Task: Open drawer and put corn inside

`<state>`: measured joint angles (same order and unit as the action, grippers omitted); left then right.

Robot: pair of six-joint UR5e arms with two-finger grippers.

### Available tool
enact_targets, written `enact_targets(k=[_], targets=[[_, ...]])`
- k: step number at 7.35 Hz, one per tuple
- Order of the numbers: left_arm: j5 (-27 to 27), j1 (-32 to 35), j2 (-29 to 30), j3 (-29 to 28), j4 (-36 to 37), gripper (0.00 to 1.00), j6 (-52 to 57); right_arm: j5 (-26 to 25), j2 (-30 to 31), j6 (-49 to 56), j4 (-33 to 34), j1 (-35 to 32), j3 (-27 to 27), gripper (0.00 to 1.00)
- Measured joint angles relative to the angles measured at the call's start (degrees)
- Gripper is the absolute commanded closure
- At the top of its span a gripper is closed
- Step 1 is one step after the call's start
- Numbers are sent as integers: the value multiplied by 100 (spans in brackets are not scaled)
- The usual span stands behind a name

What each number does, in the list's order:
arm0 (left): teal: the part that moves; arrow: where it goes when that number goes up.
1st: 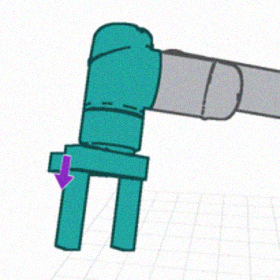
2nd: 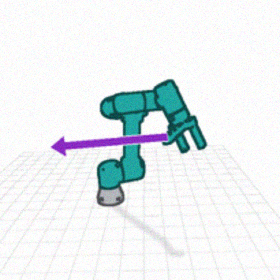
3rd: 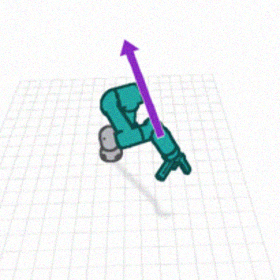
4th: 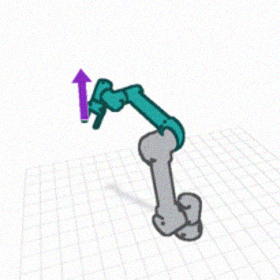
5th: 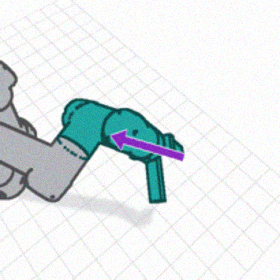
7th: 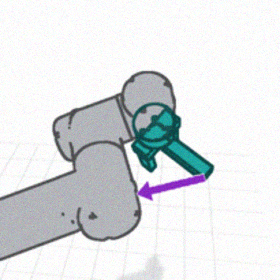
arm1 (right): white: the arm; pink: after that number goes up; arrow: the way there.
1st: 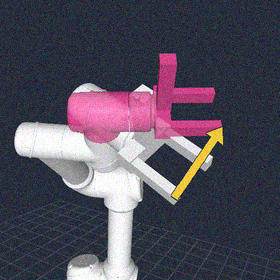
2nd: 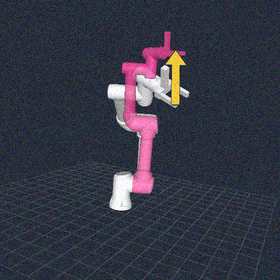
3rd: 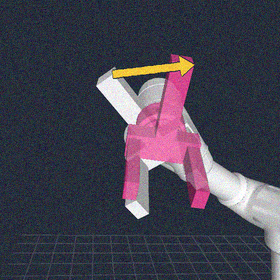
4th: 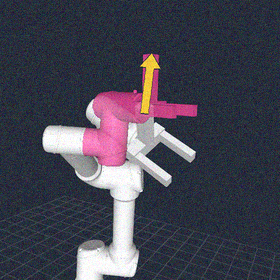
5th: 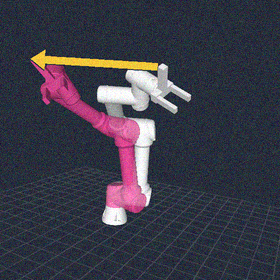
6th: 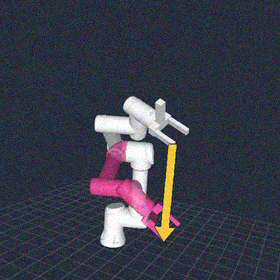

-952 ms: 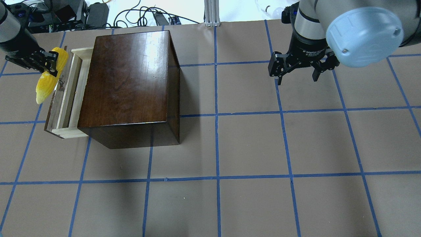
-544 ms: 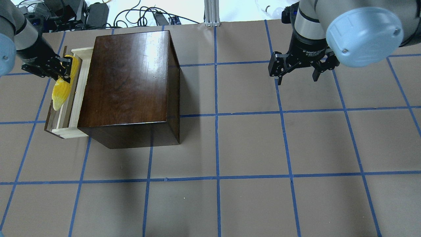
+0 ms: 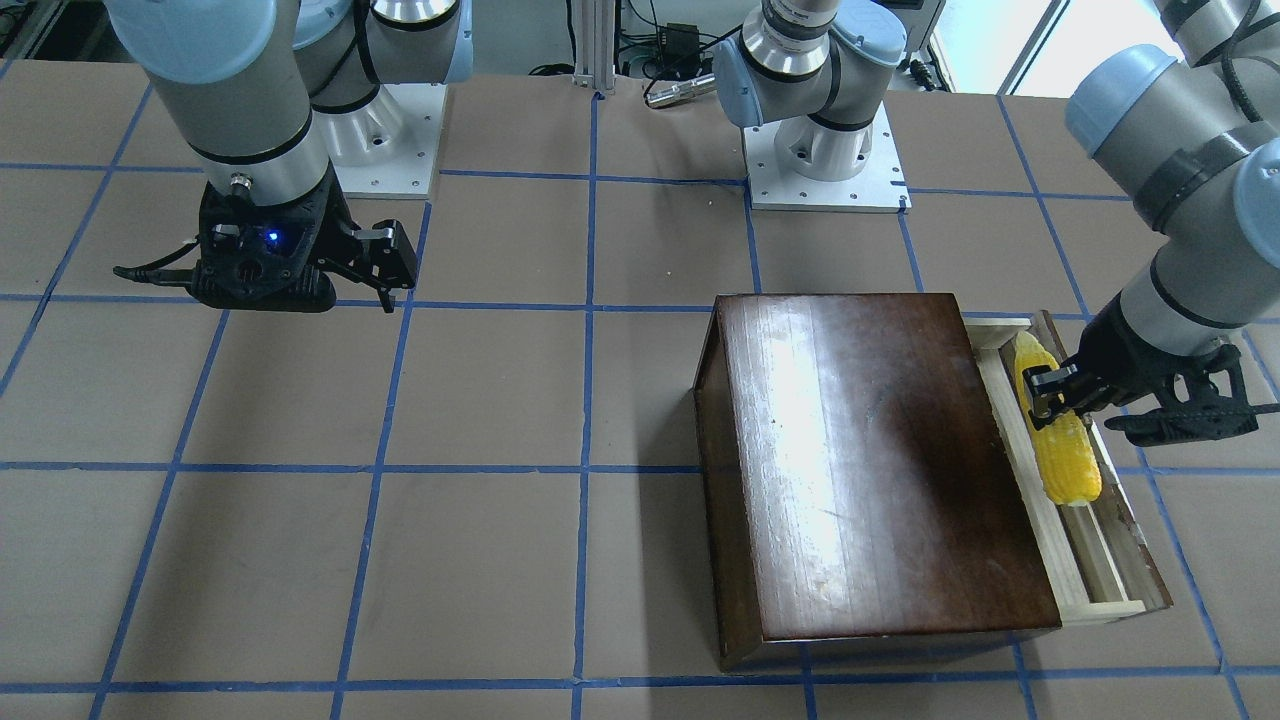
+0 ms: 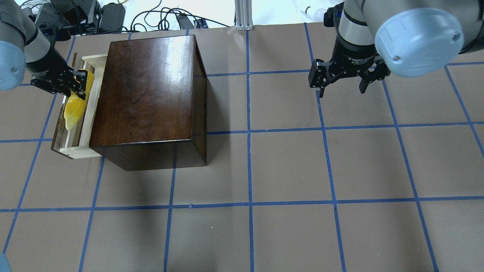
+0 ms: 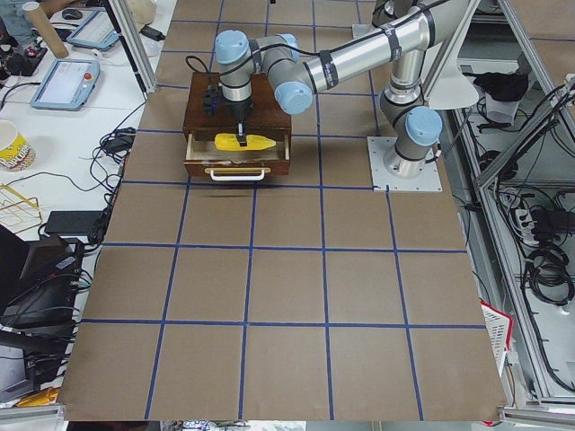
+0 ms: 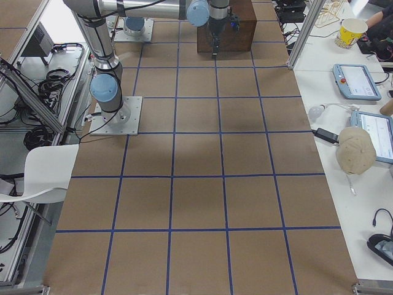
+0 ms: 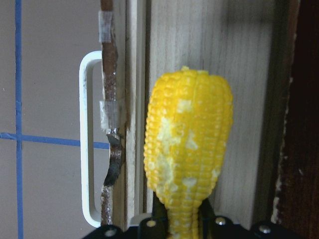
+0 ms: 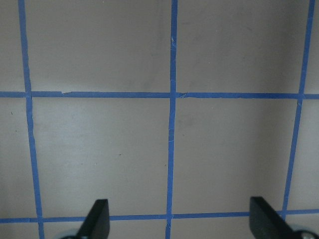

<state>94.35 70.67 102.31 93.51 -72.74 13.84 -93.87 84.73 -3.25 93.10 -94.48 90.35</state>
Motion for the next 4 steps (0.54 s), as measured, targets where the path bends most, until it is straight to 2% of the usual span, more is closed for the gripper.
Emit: enact_targets(k=[4], targets=[[-7,7,-118,-67,-41,0,-27,0,0,0,-2,0,0,0]])
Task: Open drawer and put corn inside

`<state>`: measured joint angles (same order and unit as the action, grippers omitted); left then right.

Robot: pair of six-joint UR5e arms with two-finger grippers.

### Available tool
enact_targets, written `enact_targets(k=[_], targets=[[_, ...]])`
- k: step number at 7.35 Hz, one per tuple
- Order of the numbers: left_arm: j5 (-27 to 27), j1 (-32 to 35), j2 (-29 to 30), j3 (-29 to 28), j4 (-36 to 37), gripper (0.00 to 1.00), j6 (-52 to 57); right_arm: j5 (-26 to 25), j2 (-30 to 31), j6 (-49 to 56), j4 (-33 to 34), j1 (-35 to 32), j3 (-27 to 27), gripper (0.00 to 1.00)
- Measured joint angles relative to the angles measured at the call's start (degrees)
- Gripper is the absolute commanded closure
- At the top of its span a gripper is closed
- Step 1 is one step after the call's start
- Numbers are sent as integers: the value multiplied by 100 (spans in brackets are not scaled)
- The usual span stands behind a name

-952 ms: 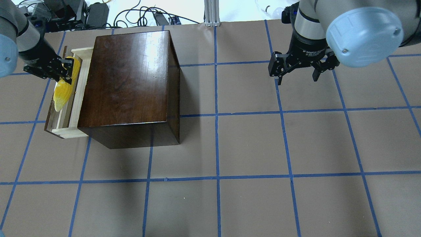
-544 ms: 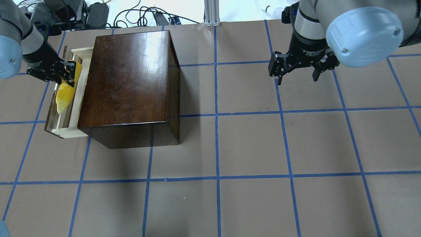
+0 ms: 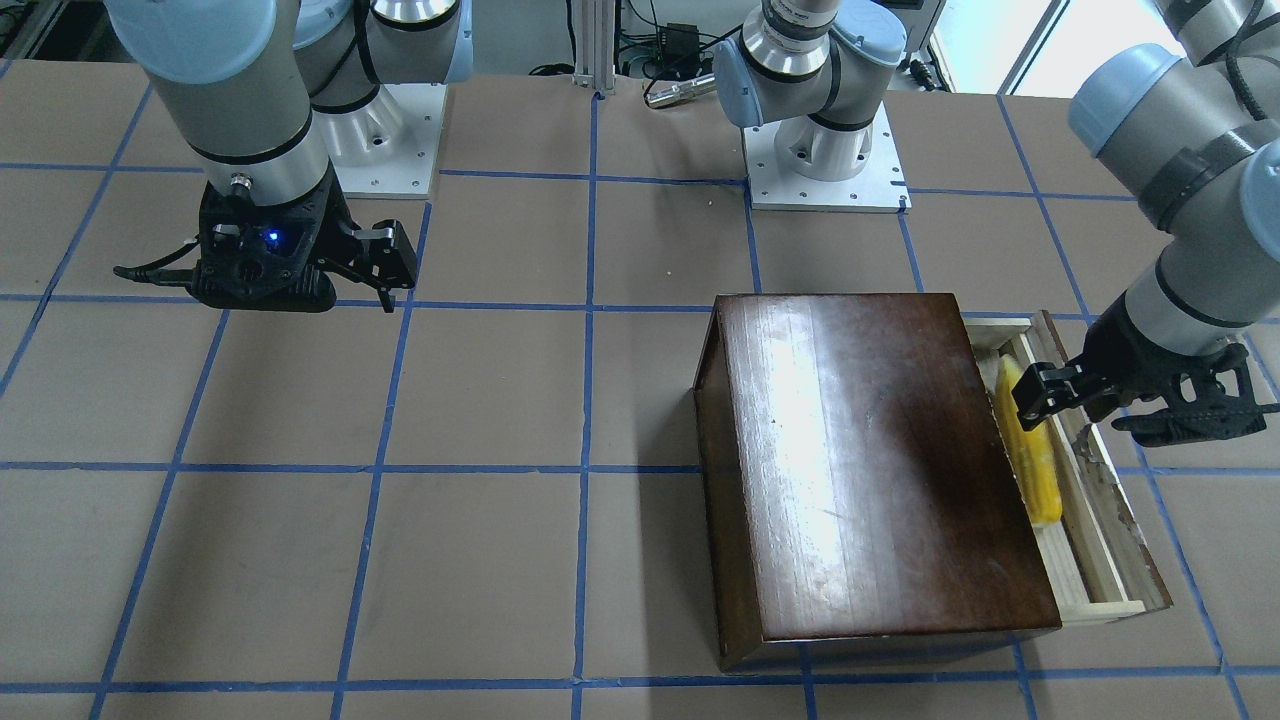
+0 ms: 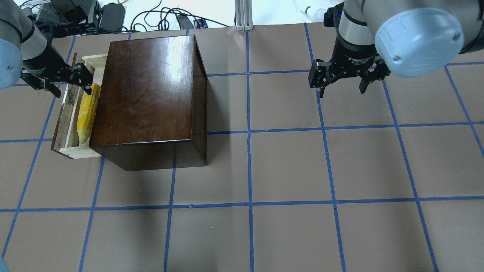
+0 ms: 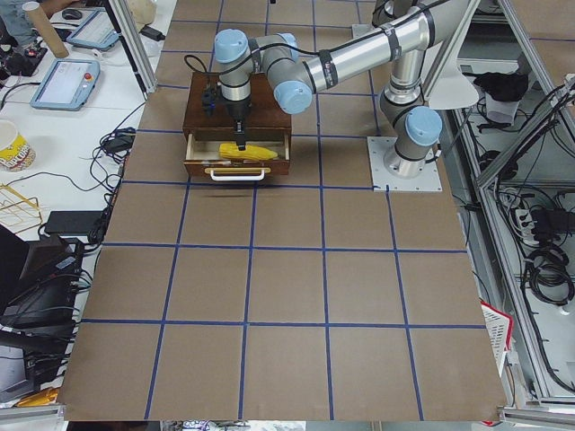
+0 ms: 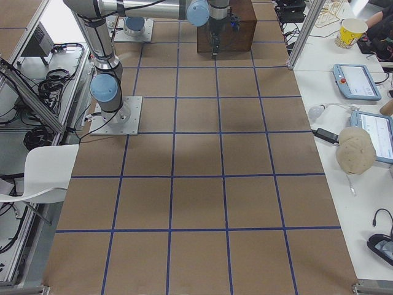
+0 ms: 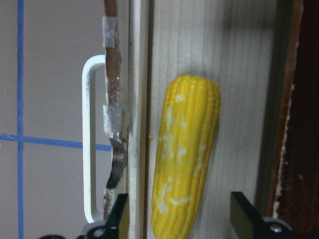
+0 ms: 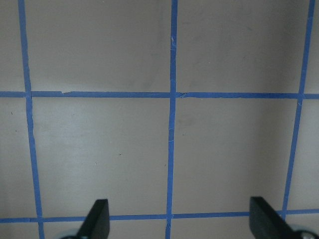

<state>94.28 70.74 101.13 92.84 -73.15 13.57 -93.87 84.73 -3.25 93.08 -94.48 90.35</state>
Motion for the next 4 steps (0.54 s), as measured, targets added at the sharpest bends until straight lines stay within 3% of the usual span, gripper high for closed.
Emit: enact_targets(k=[4], targets=[[7,347,-592,-191,-629,0,-322,0,0,0,1,0,0,0]])
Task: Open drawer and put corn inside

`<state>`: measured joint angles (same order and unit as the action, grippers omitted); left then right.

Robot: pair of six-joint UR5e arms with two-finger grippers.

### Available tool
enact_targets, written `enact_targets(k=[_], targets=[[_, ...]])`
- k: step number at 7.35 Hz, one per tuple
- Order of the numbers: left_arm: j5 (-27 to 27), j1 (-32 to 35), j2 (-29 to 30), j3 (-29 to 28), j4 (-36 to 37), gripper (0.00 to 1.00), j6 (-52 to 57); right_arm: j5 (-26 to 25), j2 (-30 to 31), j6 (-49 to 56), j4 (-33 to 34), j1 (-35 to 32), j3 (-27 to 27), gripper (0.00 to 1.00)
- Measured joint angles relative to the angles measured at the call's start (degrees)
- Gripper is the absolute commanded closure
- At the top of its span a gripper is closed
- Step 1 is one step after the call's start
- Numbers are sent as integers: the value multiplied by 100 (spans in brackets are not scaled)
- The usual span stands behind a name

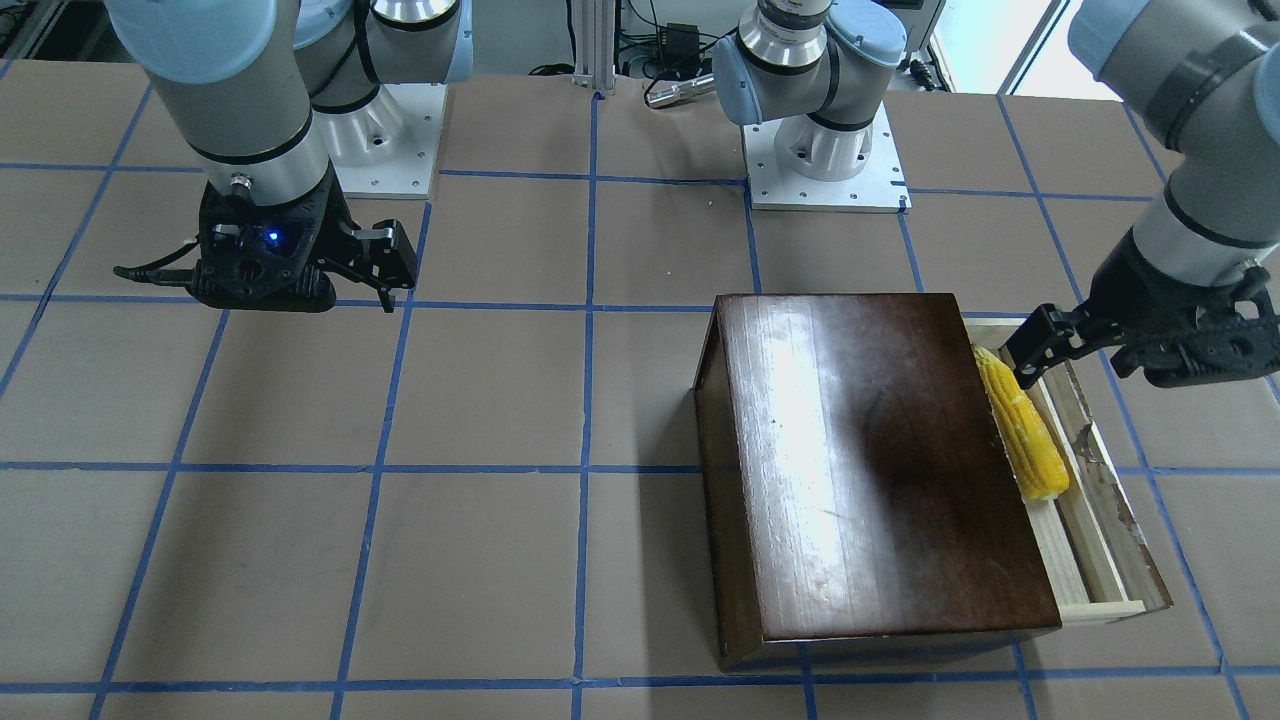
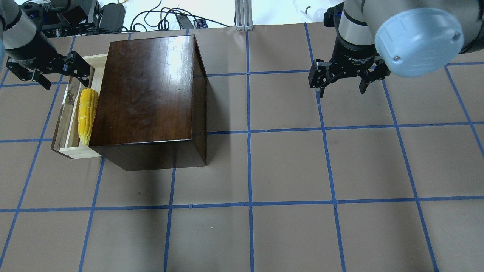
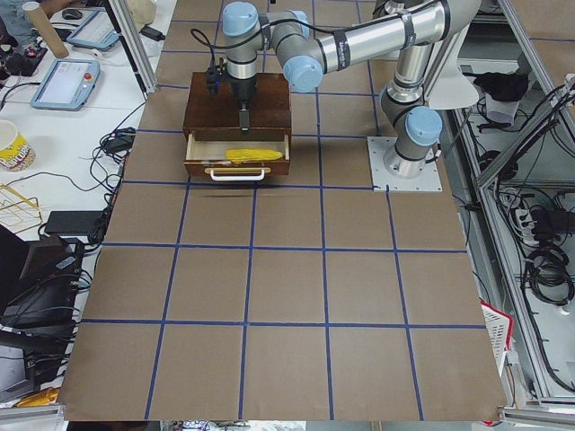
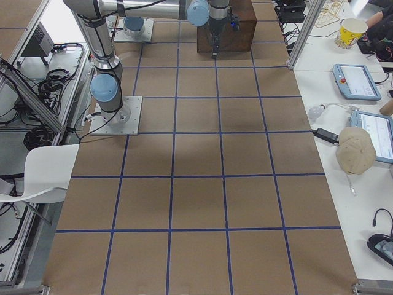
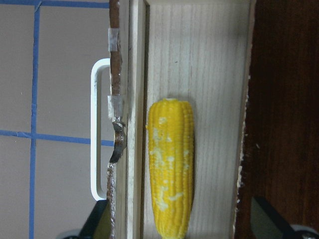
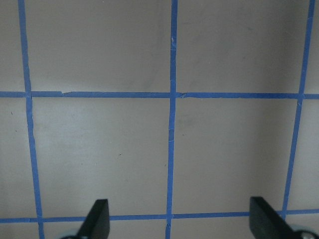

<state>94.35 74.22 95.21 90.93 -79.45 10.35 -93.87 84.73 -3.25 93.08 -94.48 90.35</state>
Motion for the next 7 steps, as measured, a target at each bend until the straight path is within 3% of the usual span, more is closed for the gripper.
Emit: enact_targets(k=[5,7], targets=[[44,1698,-645,13,-689,0,-983,9,0,0,-1,0,0,0],[-179,1881,-670,-136,-995,0,-1005,7,0,0,-1,0,0,0]])
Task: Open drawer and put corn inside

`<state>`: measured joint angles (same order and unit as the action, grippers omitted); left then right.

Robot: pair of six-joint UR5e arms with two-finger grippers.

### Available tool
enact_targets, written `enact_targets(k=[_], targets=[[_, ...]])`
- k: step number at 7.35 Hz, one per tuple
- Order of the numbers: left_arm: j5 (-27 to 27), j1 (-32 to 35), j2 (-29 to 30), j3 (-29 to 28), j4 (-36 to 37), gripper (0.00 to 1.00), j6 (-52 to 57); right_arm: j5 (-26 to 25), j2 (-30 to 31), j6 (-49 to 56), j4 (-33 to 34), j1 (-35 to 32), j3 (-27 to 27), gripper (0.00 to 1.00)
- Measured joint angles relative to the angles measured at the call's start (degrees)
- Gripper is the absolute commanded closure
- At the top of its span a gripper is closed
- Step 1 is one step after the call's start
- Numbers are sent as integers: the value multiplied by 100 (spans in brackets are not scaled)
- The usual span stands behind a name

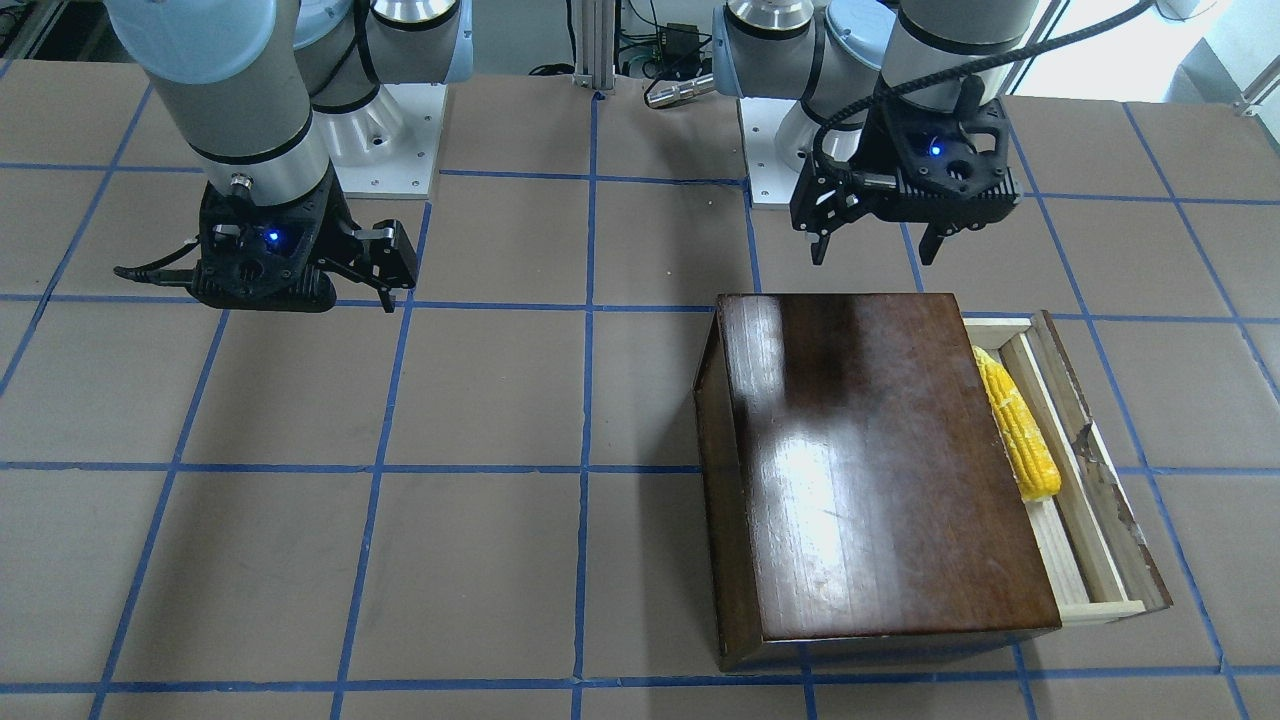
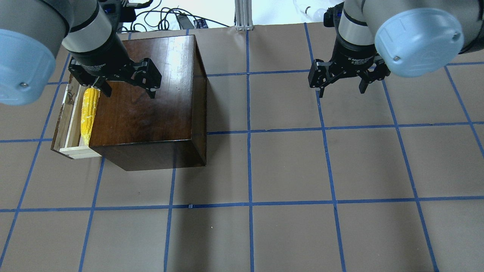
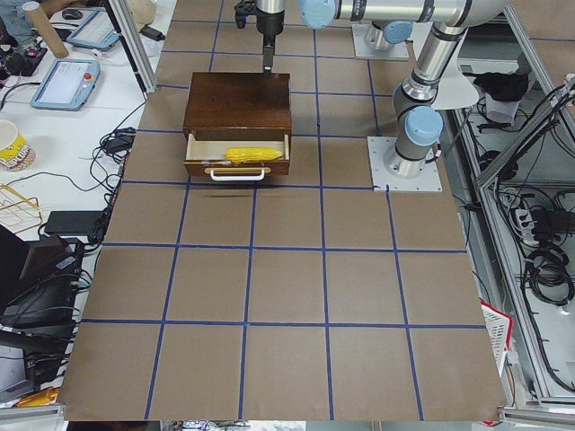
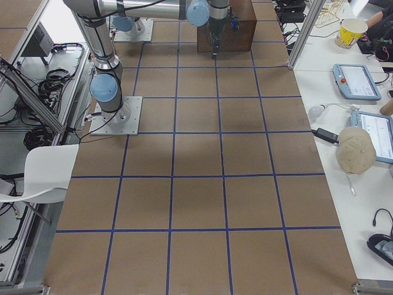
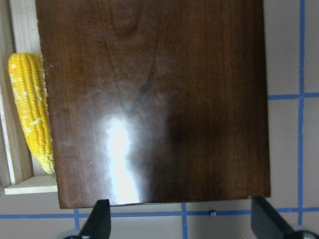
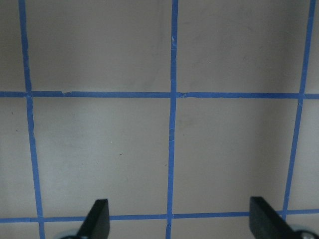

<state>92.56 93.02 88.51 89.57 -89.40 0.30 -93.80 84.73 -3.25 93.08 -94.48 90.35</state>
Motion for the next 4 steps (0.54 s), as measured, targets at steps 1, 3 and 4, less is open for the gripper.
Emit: enact_targets(k=[1,3,4], targets=[[-151,-18,103,-291,-210,0,10,-4,0,0,0,0,0,0],[-230,-77,402,-1014,-693,0,46,-7,0,0,0,0,0,0],[-219,-148,496,-1129,-794,0,58,-7,0,0,0,0,0,0]])
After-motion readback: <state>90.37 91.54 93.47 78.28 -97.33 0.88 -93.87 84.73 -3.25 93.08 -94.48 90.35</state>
